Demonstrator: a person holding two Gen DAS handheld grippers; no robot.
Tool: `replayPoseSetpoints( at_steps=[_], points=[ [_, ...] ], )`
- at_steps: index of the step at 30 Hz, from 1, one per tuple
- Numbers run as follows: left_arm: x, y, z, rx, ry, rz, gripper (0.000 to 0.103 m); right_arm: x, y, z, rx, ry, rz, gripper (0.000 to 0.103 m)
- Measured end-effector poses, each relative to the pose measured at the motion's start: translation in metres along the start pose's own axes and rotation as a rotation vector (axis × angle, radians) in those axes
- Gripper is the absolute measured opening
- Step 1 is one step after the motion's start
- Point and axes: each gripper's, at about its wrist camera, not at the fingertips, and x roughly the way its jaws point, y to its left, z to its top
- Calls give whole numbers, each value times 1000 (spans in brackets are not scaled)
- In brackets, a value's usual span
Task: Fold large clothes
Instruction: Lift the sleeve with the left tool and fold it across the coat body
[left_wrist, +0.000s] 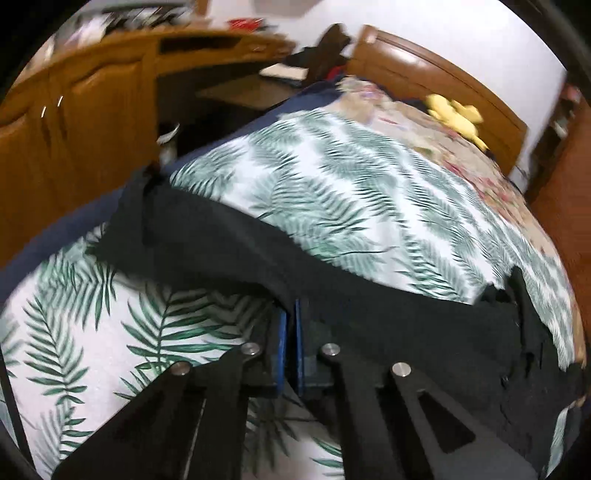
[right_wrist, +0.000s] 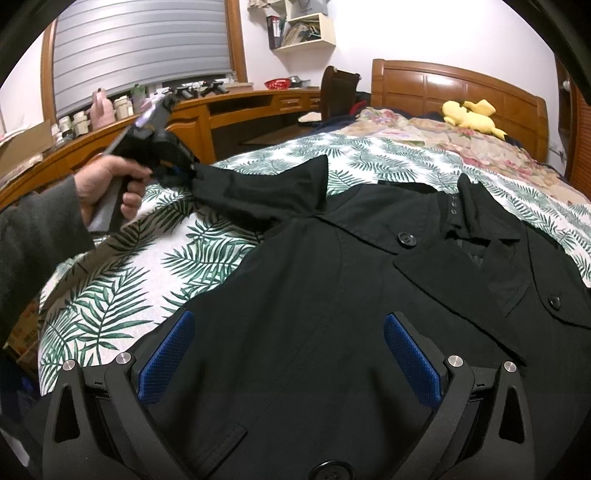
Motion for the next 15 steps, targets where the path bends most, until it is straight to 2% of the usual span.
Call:
replayPoseSetpoints(
  at_steps=[7,11,15],
  points=[
    [-67,-75,-3,172,-66,-31,0,-7,-6,2,26,-18,1,103],
    [-107,-120,-23,282,-102,-76,0,-33,-8,4,34,-34,9,103],
    [-135,-152,-43,362,-128,-102,0,-67,-19,-2,38,-46,-38,103]
  ],
)
